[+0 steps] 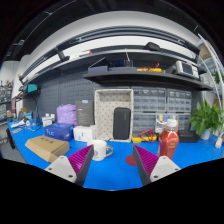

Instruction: Pour water

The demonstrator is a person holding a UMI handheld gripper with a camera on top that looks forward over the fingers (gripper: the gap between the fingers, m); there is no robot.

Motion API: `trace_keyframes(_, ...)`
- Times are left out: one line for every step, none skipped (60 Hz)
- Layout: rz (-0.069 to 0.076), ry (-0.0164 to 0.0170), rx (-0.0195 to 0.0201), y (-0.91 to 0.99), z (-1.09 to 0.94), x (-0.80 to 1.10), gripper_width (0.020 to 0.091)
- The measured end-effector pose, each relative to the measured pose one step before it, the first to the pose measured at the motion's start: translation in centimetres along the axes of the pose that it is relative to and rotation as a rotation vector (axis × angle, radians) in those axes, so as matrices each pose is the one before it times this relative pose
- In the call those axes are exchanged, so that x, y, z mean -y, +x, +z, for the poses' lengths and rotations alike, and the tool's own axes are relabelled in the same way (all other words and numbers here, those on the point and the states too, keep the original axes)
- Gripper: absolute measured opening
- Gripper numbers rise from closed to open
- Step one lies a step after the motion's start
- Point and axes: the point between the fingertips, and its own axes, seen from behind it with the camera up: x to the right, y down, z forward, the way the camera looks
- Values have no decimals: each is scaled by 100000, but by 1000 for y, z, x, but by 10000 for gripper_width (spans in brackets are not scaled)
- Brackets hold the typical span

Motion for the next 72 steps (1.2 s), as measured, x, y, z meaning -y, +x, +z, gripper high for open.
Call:
trace_keyframes(122,-405,-61,82,-53,-170,799)
trace_keyframes(213,-293,-47,203,-130,-269,799)
trace_keyframes(209,-228,-34,248,-161,-278,800)
trace_keyframes(214,-266,-100,273,-161,-309,799)
trace_keyframes(200,-222,-166,309,-184,-287,800)
trace_keyframes(111,-274,-259,345,-194,-322,800)
trace_keyframes(61,-237,-282,368,-183,-307,799)
trace_keyframes(-41,-242,-335,380,-191,-320,799)
trace_keyframes(-58,-145,-454,373,-196,-311,799)
trace_keyframes(-44,-545,-1077,47,99,103,800)
trace_keyframes(-225,61,-530,695,-338,-462,800)
trace_keyframes(-136,34,-804,617,-243,-286,799)
trace_keyframes(-144,35,-1006,605,-213,-276,799)
trace_keyframes(-163,-90,-1241,604,-195,-277,800)
trace_keyframes(-166,-184,-1449,641,-154,-304,800)
trace_keyframes(-207,-177,-1532,714,-164,-263,800)
trace_keyframes(-219,-143,-1532,711,-141,-265,800)
trace_keyframes(-171,-35,-1447,685,-108,-191,801)
trace_keyframes(-209,-14,-1468,678,-126,-230,801)
trace_keyframes(-158,11,-1511,685,-76,-183,801)
trace_keyframes(-71,11,-1574,699,-76,-191,801)
trace_keyframes(-71,22,-1566,719,-65,-177,803)
trace_keyframes(-51,76,-1504,656,3,-140,803)
trace_keyframes(-113,-412,-1509,649,-133,18,803)
trace_keyframes(62,3,-1292,581,61,-167,801)
trace_keyframes(213,366,-949,508,278,-352,799)
trace_keyframes(136,-146,-776,460,190,-124,796)
trace_keyframes(140,-174,-638,400,228,-102,790)
trace_keyframes(310,-146,-589,353,258,-87,790)
trace_keyframes(471,13,-407,305,327,-38,790)
trace_keyframes(502,100,-137,222,355,-16,789)
trace_keyframes(554,92,52,123,381,10,791)
trace_keyframes(443,-405,59,158,226,211,790)
trace_keyframes(641,58,124,70,425,39,792)
trace_keyframes(610,113,82,92,404,74,793)
trace_keyframes(419,254,20,61,420,105,791)
trace_keyframes(277,367,3,47,430,127,794)
trace_keyframes(64,466,45,45,430,167,792)
trace_keyframes(-85,498,-46,66,463,140,792)
trace_keyframes(-16,971,-70,15,612,-21,793)
trace_keyframes(-428,-20,-414,123,299,256,793)
trace_keyframes(-247,742,-250,72,561,-48,793)
trace_keyframes(-383,323,-330,79,450,112,793)
trace_keyframes(-548,-239,-326,119,293,282,792)
trace_keyframes(-354,94,-221,31,444,21,793)
trace_keyframes(-107,367,-19,-43,557,-156,791)
trace_keyframes(-290,-776,-50,29,274,97,792)
trace_keyframes(33,-508,57,-31,398,-104,790)
trace_keyframes(164,-578,130,-22,365,-118,791)
trace_keyframes(360,-462,124,-53,349,-108,790)
trace_keyframes(445,-374,153,-80,292,-56,791)
trace_keyframes(515,-226,278,-94,295,-59,792)
trace_keyframes(452,-207,295,-114,291,-99,790)
trace_keyframes(380,-288,320,-85,276,-105,785)
trace_keyframes(320,-320,330,-72,257,-84,779)
trace_keyframes(314,-221,216,-37,197,-72,756)
trace_keyframes(320,36,-61,-9,199,-35,729)
trace_keyframes(285,111,-377,-67,128,68,683)
trace_keyframes(117,407,-291,29,165,61,636)
trace_keyframes(-104,357,-800,156,125,21,589)
trace_keyframes(-521,569,-1292,286,139,82,564)
trace_keyframes(-847,377,-1158,277,135,52,538)
trace_keyframes(-932,191,-1319,273,126,-1,512)
trace_keyframes(-903,332,-552,148,122,24,474)
trace_keyframes(-256,238,210,106,55,206,470)
trace_keyframes(340,733,454,-244,113,-159,468)
trace_keyframes(382,346,483,-97,86,-33,436)
trace_keyframes(163,326,-110,103,11,25,422)
trace_keyframes(30,297,-42,68,20,41,414)
trace_keyframes(68,145,608,-101,21,4,378)
trace_keyframes(-211,169,745,-155,34,13,365)
trace_keyframes(-619,252,138,39,23,38,339)
